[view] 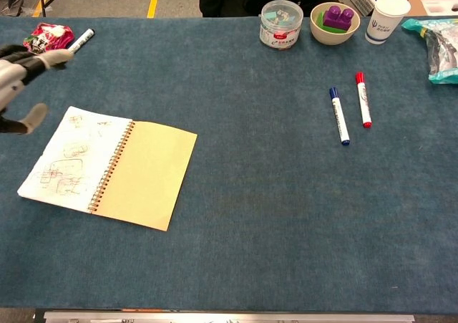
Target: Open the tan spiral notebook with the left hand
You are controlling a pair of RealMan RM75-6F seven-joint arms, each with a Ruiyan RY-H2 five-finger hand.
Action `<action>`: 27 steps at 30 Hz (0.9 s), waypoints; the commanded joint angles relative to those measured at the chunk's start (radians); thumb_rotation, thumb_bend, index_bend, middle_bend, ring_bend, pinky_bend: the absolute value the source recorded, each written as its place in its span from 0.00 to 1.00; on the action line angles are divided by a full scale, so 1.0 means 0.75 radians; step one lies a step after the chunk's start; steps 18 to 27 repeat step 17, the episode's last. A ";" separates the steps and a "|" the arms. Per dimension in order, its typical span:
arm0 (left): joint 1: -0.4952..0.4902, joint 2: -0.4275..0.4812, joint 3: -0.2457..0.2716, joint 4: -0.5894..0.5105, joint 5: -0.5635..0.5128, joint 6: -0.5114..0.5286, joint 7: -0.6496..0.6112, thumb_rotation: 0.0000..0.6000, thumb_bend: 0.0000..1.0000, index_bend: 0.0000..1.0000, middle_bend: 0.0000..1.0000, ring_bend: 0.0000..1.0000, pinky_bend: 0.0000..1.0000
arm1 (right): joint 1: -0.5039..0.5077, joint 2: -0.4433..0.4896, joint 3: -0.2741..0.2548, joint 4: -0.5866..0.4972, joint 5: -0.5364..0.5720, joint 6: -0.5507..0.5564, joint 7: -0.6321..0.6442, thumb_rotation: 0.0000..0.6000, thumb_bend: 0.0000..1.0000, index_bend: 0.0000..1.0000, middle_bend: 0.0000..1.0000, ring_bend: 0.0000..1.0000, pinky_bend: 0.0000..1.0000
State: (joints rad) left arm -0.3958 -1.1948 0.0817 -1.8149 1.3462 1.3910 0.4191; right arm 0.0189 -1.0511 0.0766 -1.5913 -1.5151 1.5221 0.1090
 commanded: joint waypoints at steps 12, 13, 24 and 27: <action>0.323 -0.030 -0.031 0.258 0.011 0.246 -0.401 0.96 0.39 0.00 0.14 0.15 0.08 | 0.021 0.028 -0.010 -0.085 -0.019 -0.018 -0.079 1.00 0.23 0.24 0.25 0.15 0.27; 0.335 -0.038 -0.034 0.274 0.024 0.258 -0.415 0.97 0.39 0.00 0.14 0.15 0.08 | 0.023 0.030 -0.010 -0.089 -0.019 -0.019 -0.083 1.00 0.23 0.24 0.25 0.15 0.27; 0.358 -0.054 -0.049 0.305 0.052 0.279 -0.441 0.96 0.39 0.00 0.14 0.15 0.08 | 0.028 0.030 -0.011 -0.100 -0.019 -0.025 -0.095 1.00 0.23 0.24 0.25 0.15 0.27; 0.358 -0.054 -0.049 0.305 0.052 0.279 -0.441 0.96 0.39 0.00 0.14 0.15 0.08 | 0.028 0.030 -0.011 -0.100 -0.019 -0.025 -0.095 1.00 0.23 0.24 0.25 0.15 0.27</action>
